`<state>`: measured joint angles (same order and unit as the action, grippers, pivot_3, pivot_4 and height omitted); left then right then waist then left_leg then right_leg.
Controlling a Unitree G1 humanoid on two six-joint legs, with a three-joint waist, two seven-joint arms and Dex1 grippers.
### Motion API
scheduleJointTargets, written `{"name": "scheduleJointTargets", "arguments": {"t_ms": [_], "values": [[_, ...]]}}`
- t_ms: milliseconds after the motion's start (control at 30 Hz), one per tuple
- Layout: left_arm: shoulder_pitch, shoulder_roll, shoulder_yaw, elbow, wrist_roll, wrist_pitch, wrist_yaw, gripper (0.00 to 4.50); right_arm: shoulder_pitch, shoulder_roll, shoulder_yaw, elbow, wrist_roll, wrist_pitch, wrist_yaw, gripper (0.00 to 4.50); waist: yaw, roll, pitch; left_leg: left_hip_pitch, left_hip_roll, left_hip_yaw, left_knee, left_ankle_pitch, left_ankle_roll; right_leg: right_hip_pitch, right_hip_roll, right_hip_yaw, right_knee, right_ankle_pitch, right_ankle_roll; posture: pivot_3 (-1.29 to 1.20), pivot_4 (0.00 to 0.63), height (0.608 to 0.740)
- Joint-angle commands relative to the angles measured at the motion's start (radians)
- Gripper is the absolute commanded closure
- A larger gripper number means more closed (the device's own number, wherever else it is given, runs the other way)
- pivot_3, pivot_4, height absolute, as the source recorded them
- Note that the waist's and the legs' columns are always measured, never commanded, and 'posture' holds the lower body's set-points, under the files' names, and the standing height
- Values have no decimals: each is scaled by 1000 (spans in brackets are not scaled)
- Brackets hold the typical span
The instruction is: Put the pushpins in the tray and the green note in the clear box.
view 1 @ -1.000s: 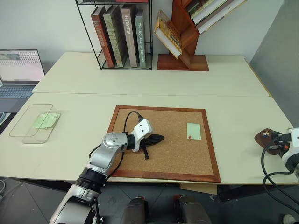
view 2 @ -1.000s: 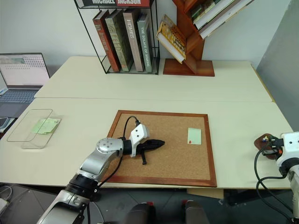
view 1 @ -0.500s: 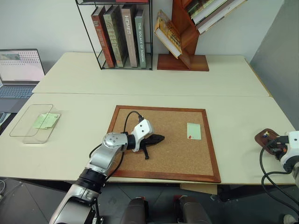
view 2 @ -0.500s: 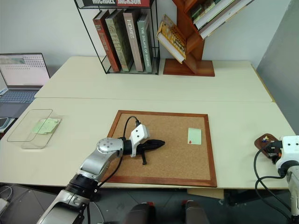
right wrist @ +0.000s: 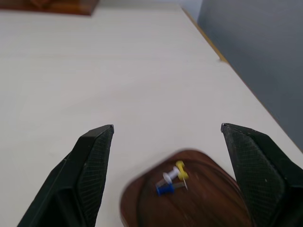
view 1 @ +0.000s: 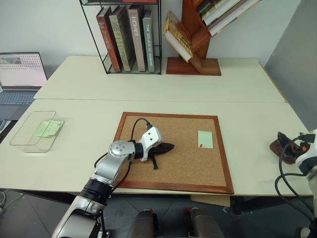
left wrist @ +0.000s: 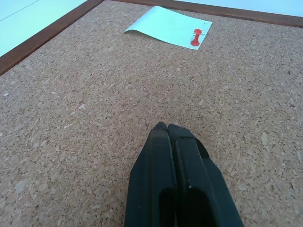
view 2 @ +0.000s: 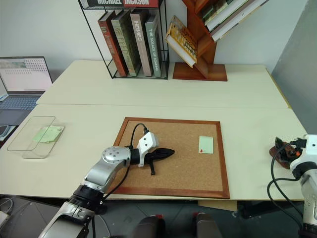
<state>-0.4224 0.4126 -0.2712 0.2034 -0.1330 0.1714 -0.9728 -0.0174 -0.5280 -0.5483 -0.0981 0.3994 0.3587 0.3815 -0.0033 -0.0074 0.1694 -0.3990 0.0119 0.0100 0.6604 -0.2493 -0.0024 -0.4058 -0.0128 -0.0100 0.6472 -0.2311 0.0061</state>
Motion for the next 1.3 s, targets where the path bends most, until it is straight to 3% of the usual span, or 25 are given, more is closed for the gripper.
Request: {"name": "scheduleJointTargets", "arguments": {"t_ms": [33, 267, 500, 867, 1300], "values": [[26, 20, -26, 33, 37, 22, -8, 4500, -4, 2, 64, -141, 56, 14, 59, 646, 0, 0, 0, 0, 0, 0, 0, 0, 0, 0, 0, 0, 0, 0, 1, 0, 150, 740], [29, 23, -24, 28, 37, 25, -4, 4500, 23, 19, 342, -329, 38, 78, 121, 646, 0, 0, 0, 0, 1, -1, 0, 0, 0, 0, 0, -1, 0, 0, 0, 0, 150, 740], [27, 22, -25, 27, 38, 27, -2, 4500, 15, 50, 542, -339, -31, 52, 148, 646, 0, -1, 0, 0, 0, -1, 0, 0, 0, 0, -2, -1, -1, 0, -1, 0, 150, 740], [27, 23, -26, 24, 38, 28, -3, 4500, -26, 67, 614, -209, -130, -14, 172, 646, 0, -2, 0, 0, 1, -1, 0, 0, 0, 0, -3, -1, -1, -1, -1, 0, 150, 740], [27, 22, -27, 21, 38, 27, -2, 4500, -82, 85, 653, -86, -222, -64, 176, 3319, 0, -2, 0, 0, 1, -1, 0, 0, 0, 0, -3, -1, -1, 0, -1, 0, 150, 740]]}}
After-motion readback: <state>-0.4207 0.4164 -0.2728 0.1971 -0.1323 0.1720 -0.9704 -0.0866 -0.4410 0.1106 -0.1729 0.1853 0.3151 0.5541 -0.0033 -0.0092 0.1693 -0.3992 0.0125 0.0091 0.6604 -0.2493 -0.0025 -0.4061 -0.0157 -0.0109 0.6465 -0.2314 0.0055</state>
